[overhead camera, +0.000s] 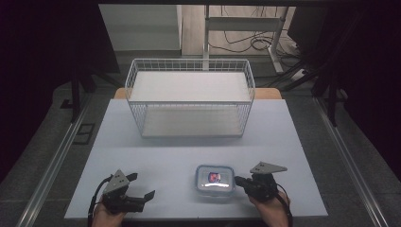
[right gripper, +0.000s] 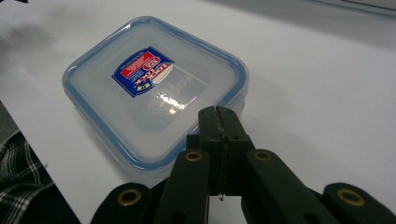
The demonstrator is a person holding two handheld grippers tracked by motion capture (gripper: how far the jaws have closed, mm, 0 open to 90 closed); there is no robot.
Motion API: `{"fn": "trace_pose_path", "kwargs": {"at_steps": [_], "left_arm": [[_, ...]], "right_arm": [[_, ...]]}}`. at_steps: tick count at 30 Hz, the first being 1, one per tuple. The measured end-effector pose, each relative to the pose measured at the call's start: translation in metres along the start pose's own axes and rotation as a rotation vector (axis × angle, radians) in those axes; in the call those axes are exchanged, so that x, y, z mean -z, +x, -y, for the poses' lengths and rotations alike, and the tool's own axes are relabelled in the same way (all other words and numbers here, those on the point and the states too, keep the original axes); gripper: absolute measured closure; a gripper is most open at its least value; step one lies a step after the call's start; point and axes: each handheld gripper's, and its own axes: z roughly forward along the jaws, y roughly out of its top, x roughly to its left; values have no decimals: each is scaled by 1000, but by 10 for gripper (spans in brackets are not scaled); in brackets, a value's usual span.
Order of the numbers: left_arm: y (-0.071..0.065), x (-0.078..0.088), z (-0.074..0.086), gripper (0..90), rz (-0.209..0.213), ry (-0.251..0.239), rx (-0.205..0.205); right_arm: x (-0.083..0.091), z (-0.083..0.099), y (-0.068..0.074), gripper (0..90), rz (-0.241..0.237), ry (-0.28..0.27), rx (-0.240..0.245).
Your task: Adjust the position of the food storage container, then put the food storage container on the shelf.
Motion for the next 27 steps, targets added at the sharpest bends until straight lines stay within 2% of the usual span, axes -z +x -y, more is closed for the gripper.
{"fn": "trace_pose_path", "kwargs": {"at_steps": [10, 13, 19, 22, 27], "left_arm": [[-6, -3, -2, 64, 29, 7, -28], [-8, -3, -2, 69, 40, 20, -26], [-10, -3, -2, 80, 32, 44, -35], [-10, -3, -2, 79, 25, 55, -27], [-9, -5, -4, 61, 32, 55, -12]], "right_arm": [[-30, -18, 17, 897, -64, 0, 19], [-32, -21, 17, 880, -71, 6, 33], [-16, -16, 13, 682, -22, -20, 57], [-11, -8, 8, 551, -6, -5, 74], [-9, -3, 3, 384, -8, 5, 66]]}}
